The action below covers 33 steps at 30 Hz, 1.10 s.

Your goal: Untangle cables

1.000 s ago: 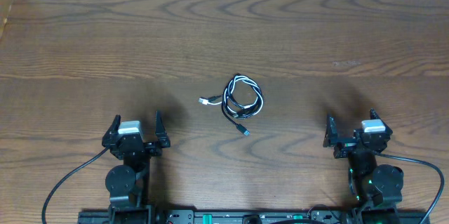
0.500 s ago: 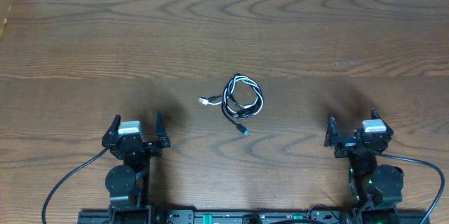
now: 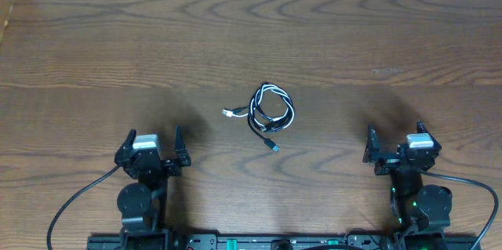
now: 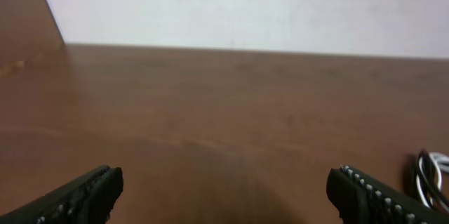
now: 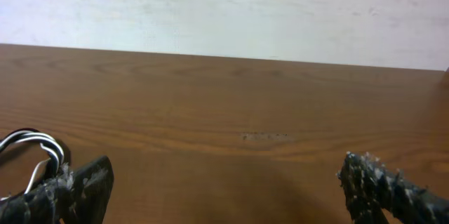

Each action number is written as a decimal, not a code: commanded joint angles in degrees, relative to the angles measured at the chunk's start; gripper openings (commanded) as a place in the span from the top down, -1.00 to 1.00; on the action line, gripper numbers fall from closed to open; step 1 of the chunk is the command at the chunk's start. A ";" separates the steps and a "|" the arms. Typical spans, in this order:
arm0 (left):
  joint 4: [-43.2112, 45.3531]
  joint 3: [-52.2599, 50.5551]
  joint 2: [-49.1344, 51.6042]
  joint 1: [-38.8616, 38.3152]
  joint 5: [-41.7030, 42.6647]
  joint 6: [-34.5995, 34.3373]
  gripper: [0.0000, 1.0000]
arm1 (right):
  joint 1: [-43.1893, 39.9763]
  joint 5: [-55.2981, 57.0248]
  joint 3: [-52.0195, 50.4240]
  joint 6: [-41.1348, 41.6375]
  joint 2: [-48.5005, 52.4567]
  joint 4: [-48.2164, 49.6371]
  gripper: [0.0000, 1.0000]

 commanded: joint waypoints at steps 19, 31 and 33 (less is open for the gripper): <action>-17.88 45.09 54.77 -3.72 23.26 -0.44 -0.96 | -0.15 -5.62 30.42 2.29 30.38 -17.86 -0.99; -34.03 71.25 87.73 -18.56 24.68 -0.42 -0.96 | -0.15 -25.99 47.78 2.25 58.60 -23.08 -0.98; -33.44 71.25 90.99 -20.22 27.32 -0.44 -0.96 | -0.13 -29.03 47.78 2.49 61.05 -22.67 -0.98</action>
